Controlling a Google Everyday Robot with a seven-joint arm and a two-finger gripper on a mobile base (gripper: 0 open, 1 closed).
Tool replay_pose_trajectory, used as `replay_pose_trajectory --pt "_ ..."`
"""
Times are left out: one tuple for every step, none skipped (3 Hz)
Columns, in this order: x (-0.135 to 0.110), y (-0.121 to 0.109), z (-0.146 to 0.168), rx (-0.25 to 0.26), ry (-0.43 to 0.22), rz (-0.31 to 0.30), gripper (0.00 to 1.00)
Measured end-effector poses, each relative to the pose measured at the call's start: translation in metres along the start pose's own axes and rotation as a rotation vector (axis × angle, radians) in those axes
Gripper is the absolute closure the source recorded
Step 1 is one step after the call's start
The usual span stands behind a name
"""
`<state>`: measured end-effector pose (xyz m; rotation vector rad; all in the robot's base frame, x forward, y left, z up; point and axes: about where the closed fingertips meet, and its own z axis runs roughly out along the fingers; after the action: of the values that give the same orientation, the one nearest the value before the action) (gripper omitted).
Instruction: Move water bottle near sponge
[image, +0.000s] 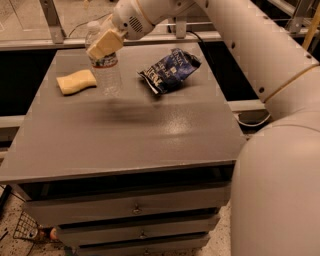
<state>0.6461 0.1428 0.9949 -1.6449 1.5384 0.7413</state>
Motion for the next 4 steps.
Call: replay_pose_trajectory --pt "0.001 -0.022 0.025 0.037 0.009 0.047 1.00" --pt "0.005 -0.038 0.037 0.060 0.015 0.066 1.00" --pt "0.013 -0.054 0.046 0.085 0.015 0.081 1.00" --pt "0.021 -0.067 0.053 0.105 0.015 0.093 1.00"
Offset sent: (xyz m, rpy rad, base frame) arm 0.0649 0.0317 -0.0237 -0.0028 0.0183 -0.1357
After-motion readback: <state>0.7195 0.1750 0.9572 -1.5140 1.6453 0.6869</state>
